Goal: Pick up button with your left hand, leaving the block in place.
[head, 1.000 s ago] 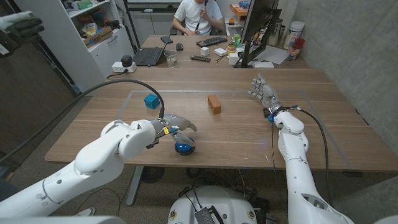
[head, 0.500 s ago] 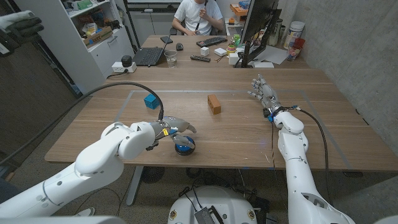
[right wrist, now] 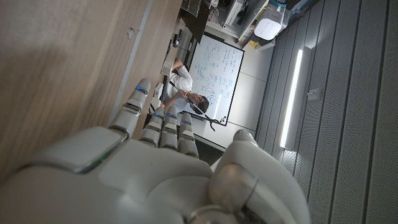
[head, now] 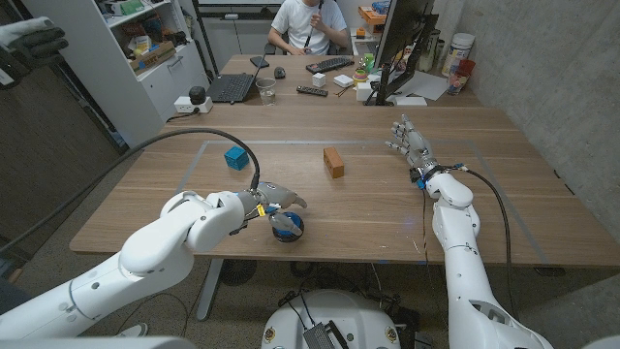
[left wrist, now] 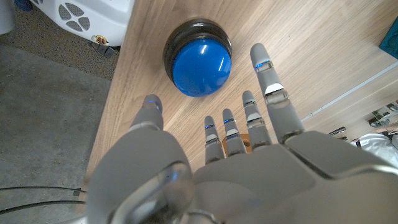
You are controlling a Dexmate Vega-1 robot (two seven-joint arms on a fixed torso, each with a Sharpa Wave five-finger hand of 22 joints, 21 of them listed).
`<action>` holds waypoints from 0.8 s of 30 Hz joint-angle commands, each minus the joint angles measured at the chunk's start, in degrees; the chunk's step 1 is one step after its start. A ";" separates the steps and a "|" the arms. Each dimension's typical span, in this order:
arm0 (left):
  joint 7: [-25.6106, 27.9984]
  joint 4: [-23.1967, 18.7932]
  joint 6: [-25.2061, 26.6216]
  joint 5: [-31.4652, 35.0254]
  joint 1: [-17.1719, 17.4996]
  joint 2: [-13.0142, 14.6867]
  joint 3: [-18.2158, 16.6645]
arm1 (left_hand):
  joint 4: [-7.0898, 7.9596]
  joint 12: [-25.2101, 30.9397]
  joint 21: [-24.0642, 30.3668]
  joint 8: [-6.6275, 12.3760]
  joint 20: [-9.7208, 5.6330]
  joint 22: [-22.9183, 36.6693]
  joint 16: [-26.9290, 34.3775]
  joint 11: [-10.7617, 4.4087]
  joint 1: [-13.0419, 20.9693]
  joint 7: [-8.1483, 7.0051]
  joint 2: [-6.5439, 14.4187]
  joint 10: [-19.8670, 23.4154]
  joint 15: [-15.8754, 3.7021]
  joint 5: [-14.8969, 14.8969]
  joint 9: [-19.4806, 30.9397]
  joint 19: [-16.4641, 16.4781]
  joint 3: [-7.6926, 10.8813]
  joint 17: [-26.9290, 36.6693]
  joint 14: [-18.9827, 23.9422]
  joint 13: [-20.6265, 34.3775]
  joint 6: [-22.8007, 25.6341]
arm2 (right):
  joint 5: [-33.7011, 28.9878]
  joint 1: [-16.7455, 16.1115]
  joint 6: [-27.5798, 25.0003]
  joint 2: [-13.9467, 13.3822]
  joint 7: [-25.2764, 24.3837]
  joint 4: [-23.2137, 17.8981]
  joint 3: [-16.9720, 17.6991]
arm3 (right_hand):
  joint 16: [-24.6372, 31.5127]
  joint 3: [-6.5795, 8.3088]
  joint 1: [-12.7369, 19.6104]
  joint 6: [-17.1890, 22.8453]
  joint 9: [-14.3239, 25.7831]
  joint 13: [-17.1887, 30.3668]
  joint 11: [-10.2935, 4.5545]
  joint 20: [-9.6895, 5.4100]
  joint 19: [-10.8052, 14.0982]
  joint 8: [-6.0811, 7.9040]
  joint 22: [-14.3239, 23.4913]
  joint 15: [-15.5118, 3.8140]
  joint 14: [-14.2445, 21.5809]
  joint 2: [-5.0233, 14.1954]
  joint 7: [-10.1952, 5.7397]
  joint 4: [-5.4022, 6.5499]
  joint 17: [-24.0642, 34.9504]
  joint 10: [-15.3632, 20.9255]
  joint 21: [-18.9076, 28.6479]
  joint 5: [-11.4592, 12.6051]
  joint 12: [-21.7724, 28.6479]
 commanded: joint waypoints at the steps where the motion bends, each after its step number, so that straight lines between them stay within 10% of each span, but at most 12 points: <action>1: -2.45 -0.35 -0.99 1.44 -2.46 0.98 2.16 | -0.48 -0.42 -0.35 0.03 -0.01 -0.06 -0.20 -0.18 1.35 -0.42 -0.42 -0.53 -0.01 -0.12 0.19 -0.42 0.23 0.04 -0.71 0.19 -0.73 | 0.00 -0.33 -0.21 0.22 -0.38 -0.04 0.13 | 0.24 0.12 0.10 0.53 0.06 0.12 -0.17 0.46 0.11 0.19 0.29 -0.05 0.44 0.39 -0.06 -0.20 0.07 0.22 -0.13 0.35 0.19; 24: -4.74 -0.86 -0.52 1.33 -2.55 1.51 2.11 | -0.33 -0.79 -1.45 0.32 0.03 -0.04 -0.37 -0.08 3.39 -0.36 -1.10 -1.47 -0.13 -0.24 0.23 -1.29 0.24 0.05 -1.90 0.31 -1.59 | -0.27 -0.42 -0.50 0.35 -0.22 -0.50 -0.30 | 0.22 0.14 0.06 0.56 0.06 0.12 -0.22 0.62 0.16 0.15 0.29 -0.07 0.39 0.45 -0.12 -0.26 0.06 0.20 -0.16 0.33 0.16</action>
